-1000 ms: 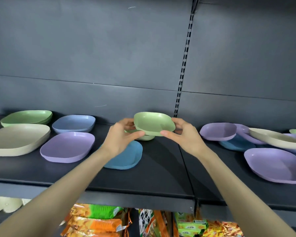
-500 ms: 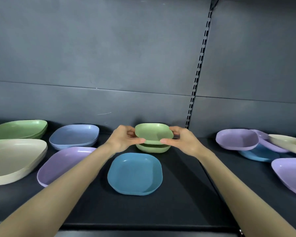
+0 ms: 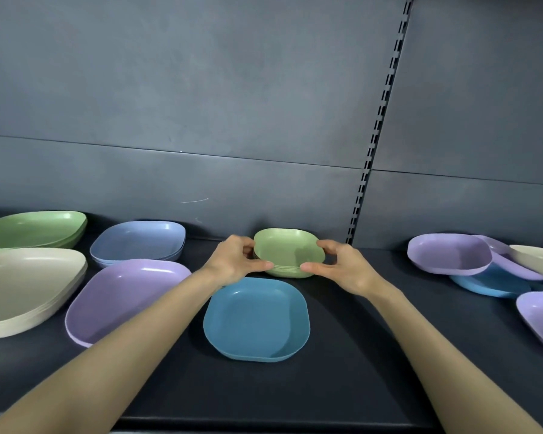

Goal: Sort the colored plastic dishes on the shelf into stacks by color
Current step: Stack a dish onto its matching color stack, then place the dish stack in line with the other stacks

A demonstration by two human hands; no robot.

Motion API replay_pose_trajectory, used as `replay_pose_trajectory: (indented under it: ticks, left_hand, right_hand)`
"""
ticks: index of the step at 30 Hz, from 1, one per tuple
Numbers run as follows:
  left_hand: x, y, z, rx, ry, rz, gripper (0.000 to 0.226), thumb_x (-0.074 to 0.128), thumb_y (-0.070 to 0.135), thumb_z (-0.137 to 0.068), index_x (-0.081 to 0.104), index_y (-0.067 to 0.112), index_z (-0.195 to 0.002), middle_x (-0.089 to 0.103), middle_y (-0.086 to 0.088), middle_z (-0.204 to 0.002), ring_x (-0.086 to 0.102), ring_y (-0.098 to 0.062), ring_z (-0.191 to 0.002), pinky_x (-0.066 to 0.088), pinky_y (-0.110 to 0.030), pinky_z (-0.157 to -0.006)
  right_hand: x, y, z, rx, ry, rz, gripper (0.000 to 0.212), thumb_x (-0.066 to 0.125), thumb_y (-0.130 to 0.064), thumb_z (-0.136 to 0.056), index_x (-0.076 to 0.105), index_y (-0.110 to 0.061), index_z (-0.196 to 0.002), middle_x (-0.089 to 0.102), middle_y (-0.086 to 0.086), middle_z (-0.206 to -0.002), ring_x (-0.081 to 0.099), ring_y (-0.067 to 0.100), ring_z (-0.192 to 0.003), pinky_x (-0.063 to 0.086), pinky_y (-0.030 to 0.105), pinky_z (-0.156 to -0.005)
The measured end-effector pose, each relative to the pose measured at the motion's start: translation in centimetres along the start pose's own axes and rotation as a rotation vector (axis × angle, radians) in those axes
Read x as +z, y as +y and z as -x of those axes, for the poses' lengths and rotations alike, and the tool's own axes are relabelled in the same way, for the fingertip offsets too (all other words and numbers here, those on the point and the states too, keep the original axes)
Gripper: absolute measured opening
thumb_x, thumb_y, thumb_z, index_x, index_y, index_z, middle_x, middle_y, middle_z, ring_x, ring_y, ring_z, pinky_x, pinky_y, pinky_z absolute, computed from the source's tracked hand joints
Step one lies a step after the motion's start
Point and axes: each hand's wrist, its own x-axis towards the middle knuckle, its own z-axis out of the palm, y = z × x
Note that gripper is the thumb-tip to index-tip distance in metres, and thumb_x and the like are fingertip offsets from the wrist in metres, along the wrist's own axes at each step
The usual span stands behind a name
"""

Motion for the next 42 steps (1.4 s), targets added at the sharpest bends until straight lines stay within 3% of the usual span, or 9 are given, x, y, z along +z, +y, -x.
replay_pose_trajectory:
  ticks: [5, 10, 13, 15, 19, 22, 24, 33, 42]
  left_hand:
    - [0.0, 0.1, -0.1, -0.008, -0.032, -0.027, 0.029, 0.080, 0.015, -0.075, 0.071, 0.009, -0.101, 0.074, -0.004, -0.095, 0.069, -0.020, -0.095, 0.050, -0.039, -0.096]
    - [-0.2, 0.2, -0.4, -0.009, -0.073, -0.108, 0.028, 0.078, 0.020, -0.077, 0.070, 0.008, -0.101, 0.074, -0.007, -0.096, 0.068, -0.025, -0.098, 0.049, -0.044, -0.095]
    - [-0.5, 0.5, -0.4, -0.002, -0.101, -0.249, 0.028, 0.075, 0.028, -0.080, 0.070, 0.009, -0.099, 0.073, -0.011, -0.095, 0.066, -0.030, -0.097, 0.049, -0.045, -0.093]
    - [-0.8, 0.9, -0.5, 0.000, -0.090, -0.365, 0.035, 0.073, 0.034, -0.080, 0.068, 0.005, -0.098, 0.072, -0.014, -0.097, 0.065, -0.031, -0.096, 0.050, -0.043, -0.091]
    - [-1.6, 3.3, -0.3, 0.065, -0.046, -0.597, 0.047, 0.068, 0.043, -0.082, 0.063, 0.010, -0.115, 0.067, -0.008, -0.113, 0.058, -0.027, -0.109, 0.045, -0.041, -0.095]
    - [-1.3, 6.2, 0.0, 0.163, -0.066, -0.691, 0.055, 0.064, 0.040, -0.087, 0.050, 0.014, -0.133, 0.055, -0.005, -0.134, 0.048, -0.026, -0.126, 0.039, -0.038, -0.103]
    - [-0.7, 8.2, 0.0, 0.239, -0.077, -0.755, 0.060, 0.060, 0.040, -0.089, 0.042, 0.016, -0.140, 0.046, -0.004, -0.143, 0.041, -0.025, -0.132, 0.034, -0.038, -0.107]
    - [5.5, 16.0, -0.7, 0.535, -0.031, -0.919, 0.063, 0.054, 0.049, -0.090, 0.034, 0.023, -0.144, 0.040, -0.003, -0.144, 0.032, -0.024, -0.135, 0.025, -0.037, -0.108]
    - [15.3, 20.5, -0.4, 0.514, -0.065, -0.875, 0.065, 0.054, 0.050, -0.089, 0.031, 0.024, -0.145, 0.041, -0.002, -0.141, 0.031, -0.022, -0.134, 0.025, -0.035, -0.106]
  right_hand:
    - [0.1, 0.1, 0.1, -0.012, 0.000, 0.096, 0.084, 0.072, -0.048, -0.076, 0.040, -0.010, -0.143, 0.041, 0.000, -0.148, 0.035, 0.016, -0.138, 0.027, 0.024, -0.109]
    - [-0.1, -0.1, 0.1, -0.072, -0.030, 0.167, 0.054, 0.067, -0.049, -0.081, 0.065, -0.005, -0.112, 0.056, -0.005, -0.125, 0.048, 0.022, -0.121, 0.036, 0.026, -0.098]
    - [-0.2, -0.2, 0.0, -0.044, -0.049, 0.269, 0.065, 0.065, -0.052, -0.082, 0.057, -0.005, -0.127, 0.027, 0.006, -0.154, 0.017, 0.022, -0.145, 0.019, 0.034, -0.115]
    - [-0.5, -0.4, 0.1, -0.031, -0.059, 0.285, 0.069, 0.064, -0.054, -0.081, 0.053, -0.009, -0.132, 0.019, 0.009, -0.157, 0.008, 0.022, -0.147, 0.015, 0.037, -0.117]
    - [-2.4, -1.0, 0.6, -0.073, 0.007, 0.285, 0.053, 0.062, -0.044, -0.087, 0.057, -0.008, -0.125, 0.046, 0.006, -0.143, 0.016, 0.018, -0.146, 0.019, 0.029, -0.111]
    - [-5.1, -1.2, 1.4, -0.040, 0.070, 0.373, 0.060, 0.063, -0.042, -0.087, 0.049, -0.009, -0.134, 0.037, 0.011, -0.148, 0.027, 0.024, -0.141, 0.025, 0.031, -0.111]
    - [-7.2, -1.0, 2.0, -0.025, 0.115, 0.439, 0.060, 0.063, -0.042, -0.087, 0.047, -0.010, -0.135, 0.041, 0.010, -0.145, 0.035, 0.027, -0.135, 0.029, 0.032, -0.108]
    - [-17.3, 1.1, 6.9, 0.029, 0.262, 0.628, 0.060, 0.064, -0.036, -0.087, 0.043, -0.014, -0.139, 0.040, 0.007, -0.146, 0.035, 0.027, -0.133, 0.032, 0.036, -0.109]
    - [-25.3, 7.0, 11.5, 0.050, 0.261, 0.692, 0.062, 0.062, -0.036, -0.088, 0.039, -0.015, -0.142, 0.038, 0.006, -0.147, 0.033, 0.026, -0.135, 0.032, 0.034, -0.109]
